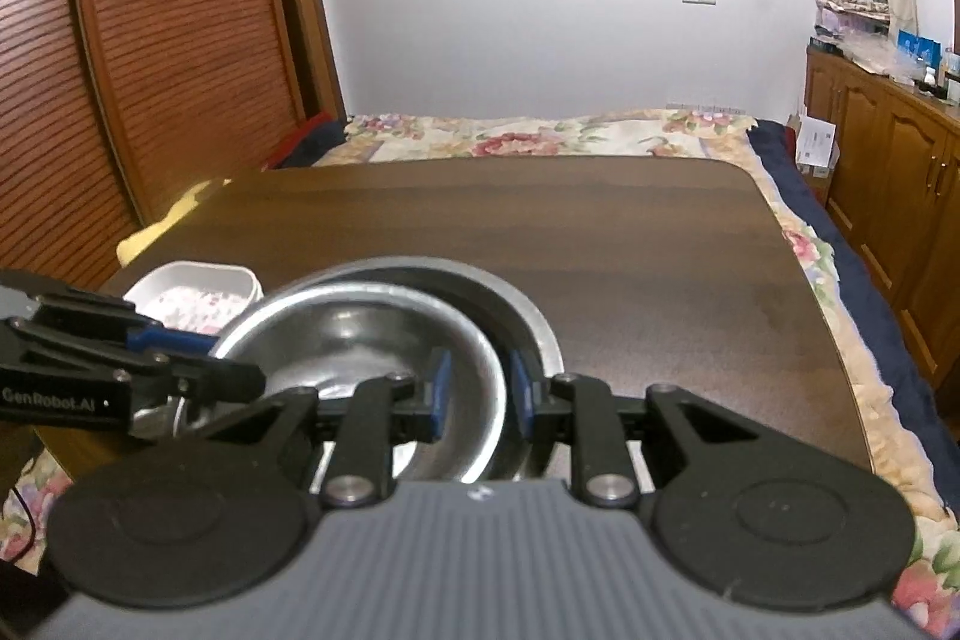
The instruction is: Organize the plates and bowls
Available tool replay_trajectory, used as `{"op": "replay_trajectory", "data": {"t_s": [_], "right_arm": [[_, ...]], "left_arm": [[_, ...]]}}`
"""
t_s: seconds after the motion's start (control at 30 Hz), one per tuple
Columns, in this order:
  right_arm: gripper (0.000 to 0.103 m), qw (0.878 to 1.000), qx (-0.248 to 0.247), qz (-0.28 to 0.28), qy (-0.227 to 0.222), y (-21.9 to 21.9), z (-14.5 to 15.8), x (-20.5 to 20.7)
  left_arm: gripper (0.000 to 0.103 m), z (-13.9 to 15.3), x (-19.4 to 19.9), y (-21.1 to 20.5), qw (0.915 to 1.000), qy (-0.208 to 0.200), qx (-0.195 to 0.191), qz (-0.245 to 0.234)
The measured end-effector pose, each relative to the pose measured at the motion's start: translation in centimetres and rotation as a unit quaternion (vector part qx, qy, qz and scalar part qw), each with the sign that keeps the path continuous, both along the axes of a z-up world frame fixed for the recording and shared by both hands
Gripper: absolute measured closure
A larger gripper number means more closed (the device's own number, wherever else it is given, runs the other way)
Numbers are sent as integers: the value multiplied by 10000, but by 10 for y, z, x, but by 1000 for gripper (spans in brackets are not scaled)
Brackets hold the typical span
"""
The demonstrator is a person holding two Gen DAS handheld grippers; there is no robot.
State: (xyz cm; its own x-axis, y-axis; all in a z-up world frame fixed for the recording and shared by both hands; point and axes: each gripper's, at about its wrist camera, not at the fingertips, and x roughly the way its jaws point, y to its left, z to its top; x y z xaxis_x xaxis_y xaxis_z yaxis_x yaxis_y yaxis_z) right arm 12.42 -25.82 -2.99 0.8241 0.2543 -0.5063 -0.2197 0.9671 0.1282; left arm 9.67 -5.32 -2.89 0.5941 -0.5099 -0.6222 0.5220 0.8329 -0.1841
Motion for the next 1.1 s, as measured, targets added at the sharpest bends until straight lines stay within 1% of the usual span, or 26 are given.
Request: {"op": "replay_trajectory", "data": {"t_s": [0.13, 0.3, 0.37, 0.4, 0.47, 0.5, 0.53, 0.6, 0.67, 0.73, 0.9, 1.03, 1.1], "right_arm": [[79, 9999, 47, -19, -107, -3, 3, -3], [78, 9994, 172, -123, -277, -8, 6, -12], [71, 9991, 186, -159, -335, -9, 6, -15], [68, 9990, 174, -173, -370, -9, 6, -15], [68, 9987, 124, -205, -442, -9, 4, -17], [63, 9986, 98, -221, -468, -9, 3, -17], [55, 9984, 78, -242, -499, -9, 1, -17], [50, 9980, 39, -286, -568, -9, -3, -16], [50, 9977, 8, -354, -586, -10, -7, -13], [50, 9975, 90, -443, -552, -12, -12, -10], [49, 9972, 298, -508, -457, -16, -21, -6], [49, 9966, 341, -578, -482, -16, -25, -8], [50, 9960, 393, -647, -473, -17, -26, -8]], "left_arm": [[79, 3, -4, 5, 9999, -114, -44, 72], [70, 8, -12, 10, 9993, -312, -97, 187], [60, 9, -15, 12, 9986, -445, -80, 258], [57, 10, -16, 12, 9982, -512, -77, 295], [46, 9, -19, 12, 9970, -671, -77, 384], [45, 8, -20, 12, 9962, -749, -75, 430], [44, 7, -21, 11, 9957, -798, -76, 470], [44, 2, -23, 10, 9946, -886, -68, 543], [44, -2, -24, 9, 9941, -917, -30, 576], [44, -5, -25, 9, 9936, -945, -30, 611], [45, -11, -24, 11, 9943, -843, -81, 655], [48, -12, -25, 11, 9944, -838, -93, 644], [54, -12, -25, 12, 9944, -821, -115, 656]]}}
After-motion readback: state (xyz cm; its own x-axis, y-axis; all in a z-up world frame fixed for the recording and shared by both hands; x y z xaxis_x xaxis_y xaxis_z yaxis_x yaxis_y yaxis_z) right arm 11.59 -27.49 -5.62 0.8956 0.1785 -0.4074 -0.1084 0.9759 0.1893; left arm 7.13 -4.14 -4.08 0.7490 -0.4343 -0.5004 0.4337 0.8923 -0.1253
